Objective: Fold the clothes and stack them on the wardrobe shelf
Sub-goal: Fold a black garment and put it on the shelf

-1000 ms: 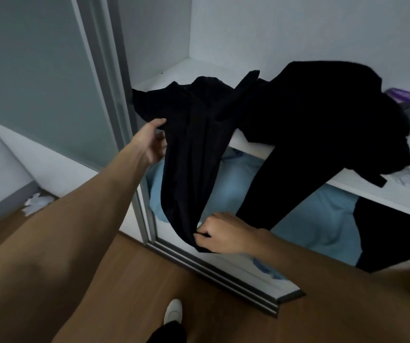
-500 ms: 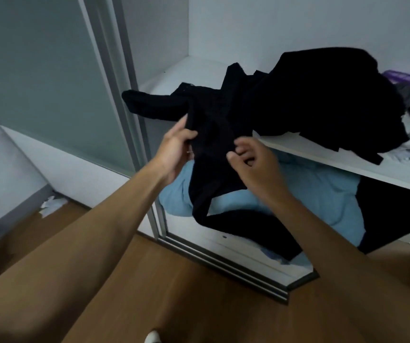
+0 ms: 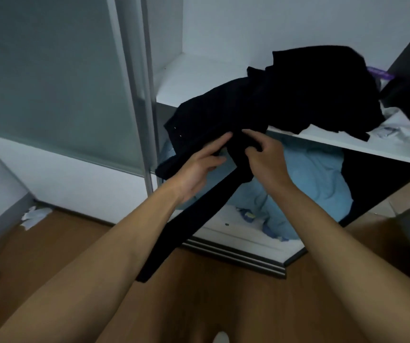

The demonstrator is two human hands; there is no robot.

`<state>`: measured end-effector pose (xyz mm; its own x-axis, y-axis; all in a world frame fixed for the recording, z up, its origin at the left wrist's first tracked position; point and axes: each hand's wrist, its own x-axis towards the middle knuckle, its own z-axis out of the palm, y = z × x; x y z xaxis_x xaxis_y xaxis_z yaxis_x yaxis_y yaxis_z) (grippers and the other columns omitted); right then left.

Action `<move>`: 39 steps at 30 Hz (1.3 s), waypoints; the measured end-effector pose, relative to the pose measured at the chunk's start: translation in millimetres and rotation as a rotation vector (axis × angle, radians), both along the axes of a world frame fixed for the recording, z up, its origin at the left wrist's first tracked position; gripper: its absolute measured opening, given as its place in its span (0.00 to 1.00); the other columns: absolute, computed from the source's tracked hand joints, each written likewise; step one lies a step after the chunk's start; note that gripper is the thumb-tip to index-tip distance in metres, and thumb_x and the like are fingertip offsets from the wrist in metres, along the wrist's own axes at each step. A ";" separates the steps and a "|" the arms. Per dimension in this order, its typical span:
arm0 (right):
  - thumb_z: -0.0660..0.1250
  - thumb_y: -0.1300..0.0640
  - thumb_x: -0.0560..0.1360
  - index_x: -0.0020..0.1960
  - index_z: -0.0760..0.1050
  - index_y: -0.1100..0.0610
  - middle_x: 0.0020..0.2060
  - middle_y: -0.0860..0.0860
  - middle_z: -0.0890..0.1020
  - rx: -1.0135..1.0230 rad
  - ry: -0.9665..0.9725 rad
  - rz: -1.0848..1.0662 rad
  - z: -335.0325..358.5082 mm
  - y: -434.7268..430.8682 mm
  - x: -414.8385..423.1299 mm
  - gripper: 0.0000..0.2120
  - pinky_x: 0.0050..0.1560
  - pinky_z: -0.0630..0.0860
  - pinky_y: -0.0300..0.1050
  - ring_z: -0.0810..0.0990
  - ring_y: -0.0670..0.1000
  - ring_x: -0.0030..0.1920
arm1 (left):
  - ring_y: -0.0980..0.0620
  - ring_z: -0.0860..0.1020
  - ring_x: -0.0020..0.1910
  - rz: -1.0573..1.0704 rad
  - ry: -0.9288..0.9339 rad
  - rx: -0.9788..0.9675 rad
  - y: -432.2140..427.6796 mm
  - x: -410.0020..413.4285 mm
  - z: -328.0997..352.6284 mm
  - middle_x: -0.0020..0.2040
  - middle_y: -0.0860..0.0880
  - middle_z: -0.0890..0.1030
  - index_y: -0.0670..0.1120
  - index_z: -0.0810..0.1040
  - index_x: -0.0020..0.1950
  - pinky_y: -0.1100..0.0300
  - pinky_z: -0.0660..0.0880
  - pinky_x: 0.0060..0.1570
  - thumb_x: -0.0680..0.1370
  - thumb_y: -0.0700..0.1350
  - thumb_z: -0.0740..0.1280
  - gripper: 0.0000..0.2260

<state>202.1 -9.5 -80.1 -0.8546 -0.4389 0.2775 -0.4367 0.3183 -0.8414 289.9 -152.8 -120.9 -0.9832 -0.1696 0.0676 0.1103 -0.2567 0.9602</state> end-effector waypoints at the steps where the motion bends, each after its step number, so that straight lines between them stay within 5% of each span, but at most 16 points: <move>1: 0.58 0.69 0.76 0.65 0.79 0.56 0.61 0.47 0.81 -0.036 -0.034 -0.037 -1.0 -2.6 9.3 0.23 0.71 0.70 0.42 0.77 0.45 0.64 | 0.59 0.75 0.66 0.007 -0.020 0.049 -8.8 14.9 -10.5 0.68 0.55 0.78 0.54 0.73 0.71 0.66 0.72 0.59 0.78 0.36 0.60 0.24; 3: 0.56 0.69 0.76 0.59 0.83 0.51 0.58 0.45 0.83 -0.112 -0.116 -0.048 -2.4 -8.6 31.7 0.23 0.68 0.73 0.43 0.80 0.43 0.60 | 0.57 0.78 0.64 0.036 -0.098 0.197 -26.5 42.6 -34.8 0.64 0.55 0.81 0.51 0.74 0.70 0.65 0.76 0.53 0.78 0.35 0.59 0.23; 8: 0.54 0.71 0.72 0.47 0.87 0.50 0.47 0.52 0.88 -0.230 -0.361 0.061 -8.4 -9.7 88.9 0.26 0.58 0.81 0.50 0.85 0.51 0.52 | 0.33 0.70 0.70 0.067 -0.329 0.811 -55.2 87.1 -95.7 0.72 0.40 0.73 0.42 0.70 0.74 0.34 0.72 0.62 0.82 0.52 0.53 0.23; 12: 0.53 0.74 0.68 0.46 0.85 0.57 0.40 0.55 0.87 -0.223 -0.496 0.074 -13.4 8.4 117.3 0.25 0.43 0.83 0.42 0.86 0.51 0.43 | 0.28 0.74 0.64 0.014 -0.448 1.126 -50.3 111.0 -126.4 0.68 0.30 0.73 0.39 0.65 0.72 0.37 0.77 0.56 0.75 0.72 0.50 0.41; 15: 0.52 0.76 0.67 0.44 0.85 0.58 0.39 0.54 0.87 -0.136 -0.482 0.147 -15.5 30.9 129.8 0.26 0.42 0.81 0.39 0.85 0.50 0.43 | 0.34 0.83 0.54 0.140 -0.679 0.971 -43.9 126.8 -133.1 0.57 0.33 0.82 0.37 0.71 0.65 0.46 0.81 0.49 0.72 0.70 0.64 0.39; 18: 0.54 0.74 0.65 0.38 0.87 0.50 0.37 0.49 0.87 -0.008 -0.506 0.305 -21.5 52.8 142.2 0.28 0.41 0.79 0.35 0.85 0.45 0.41 | 0.46 0.85 0.32 0.258 -0.922 0.554 -34.4 127.5 -127.6 0.42 0.41 0.86 0.37 0.78 0.48 0.61 0.78 0.28 0.75 0.48 0.72 0.13; 19: 0.55 0.72 0.64 0.38 0.87 0.49 0.38 0.49 0.87 0.050 -0.509 0.346 -27.1 59.5 146.4 0.26 0.44 0.78 0.35 0.85 0.46 0.43 | 0.48 0.83 0.31 0.272 -0.958 0.375 -34.8 125.3 -123.2 0.44 0.42 0.85 0.39 0.79 0.45 0.64 0.75 0.26 0.76 0.45 0.71 0.09; 21: 0.57 0.70 0.63 0.40 0.87 0.46 0.43 0.47 0.88 0.175 -0.533 0.412 -47.1 70.9 156.0 0.26 0.52 0.77 0.38 0.85 0.50 0.49 | 0.45 0.83 0.41 0.260 -0.992 0.147 -38.6 123.5 -112.8 0.52 0.42 0.83 0.40 0.80 0.50 0.61 0.76 0.38 0.76 0.47 0.70 0.10; 23: 0.58 0.74 0.66 0.42 0.87 0.42 0.48 0.40 0.87 0.301 -0.590 0.493 -77.6 79.1 166.8 0.30 0.59 0.76 0.36 0.83 0.47 0.55 | 0.41 0.84 0.46 0.222 -0.976 0.096 -43.4 127.6 -92.0 0.50 0.40 0.85 0.40 0.78 0.56 0.55 0.78 0.47 0.74 0.48 0.69 0.15; 26: 0.60 0.75 0.71 0.50 0.84 0.40 0.59 0.39 0.82 0.530 -0.637 0.547 -129.8 82.2 180.3 0.31 0.67 0.72 0.38 0.77 0.45 0.64 | 0.45 0.84 0.33 0.202 -0.850 0.065 -47.7 134.2 -68.0 0.37 0.42 0.85 0.38 0.79 0.54 0.59 0.79 0.33 0.73 0.44 0.67 0.13; 29: 0.62 0.72 0.73 0.65 0.79 0.48 0.63 0.43 0.77 0.734 -0.571 0.672 -166.4 81.9 180.9 0.28 0.67 0.69 0.39 0.73 0.44 0.65 | 0.48 0.82 0.28 0.218 -0.766 0.048 -43.7 141.4 -50.7 0.34 0.43 0.82 0.40 0.84 0.38 0.62 0.76 0.27 0.73 0.41 0.66 0.09; 33: 0.61 0.67 0.77 0.54 0.82 0.49 0.50 0.45 0.83 0.504 -0.440 0.424 -154.4 69.2 152.6 0.17 0.57 0.76 0.36 0.81 0.49 0.54 | 0.49 0.82 0.30 0.102 -0.621 0.071 -40.0 148.4 -22.7 0.34 0.44 0.82 0.43 0.84 0.32 0.64 0.78 0.31 0.75 0.38 0.60 0.16; 36: 0.62 0.66 0.78 0.67 0.75 0.56 0.54 0.47 0.79 0.241 -0.155 0.043 -124.5 51.8 118.5 0.19 0.57 0.73 0.34 0.79 0.48 0.55 | 0.50 0.83 0.31 -0.022 -0.504 0.092 -37.0 146.6 6.0 0.34 0.45 0.83 0.42 0.84 0.38 0.63 0.79 0.33 0.76 0.34 0.53 0.20; 39: 0.65 0.67 0.76 0.77 0.60 0.58 0.68 0.55 0.71 0.086 -0.141 0.059 -100.0 35.8 101.9 0.32 0.61 0.70 0.32 0.75 0.51 0.64 | 0.49 0.83 0.34 -0.070 -0.450 0.088 -35.8 141.5 26.6 0.36 0.44 0.83 0.39 0.78 0.46 0.61 0.81 0.38 0.75 0.33 0.52 0.14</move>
